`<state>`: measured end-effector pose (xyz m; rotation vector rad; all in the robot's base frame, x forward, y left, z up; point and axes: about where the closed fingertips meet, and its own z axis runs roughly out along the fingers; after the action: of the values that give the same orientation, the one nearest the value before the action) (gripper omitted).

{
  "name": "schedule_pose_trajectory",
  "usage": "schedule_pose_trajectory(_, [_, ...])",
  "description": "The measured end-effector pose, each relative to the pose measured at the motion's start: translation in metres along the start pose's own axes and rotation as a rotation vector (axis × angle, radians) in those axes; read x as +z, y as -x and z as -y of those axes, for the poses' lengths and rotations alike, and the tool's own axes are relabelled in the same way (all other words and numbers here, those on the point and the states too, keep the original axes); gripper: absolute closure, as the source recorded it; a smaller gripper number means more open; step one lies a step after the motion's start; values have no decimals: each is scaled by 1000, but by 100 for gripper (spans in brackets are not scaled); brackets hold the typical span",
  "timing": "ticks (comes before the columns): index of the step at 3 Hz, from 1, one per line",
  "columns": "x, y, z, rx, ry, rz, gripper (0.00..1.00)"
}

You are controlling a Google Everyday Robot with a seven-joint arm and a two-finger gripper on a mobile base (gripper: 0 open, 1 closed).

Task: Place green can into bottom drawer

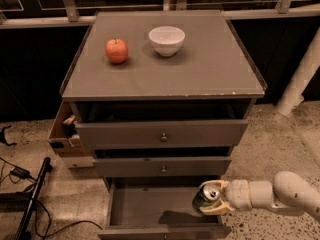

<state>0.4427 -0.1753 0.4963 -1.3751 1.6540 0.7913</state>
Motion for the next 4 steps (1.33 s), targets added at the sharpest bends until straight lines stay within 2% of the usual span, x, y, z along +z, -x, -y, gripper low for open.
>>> schedule_pose_trajectory(1, [24,-25,5,-36,-21,1,100])
schedule_pose_trajectory(2, [67,-52,16,-74,-13,25,100])
schedule_pose_trajectory(4, [174,-105,34,-113,49,49,100])
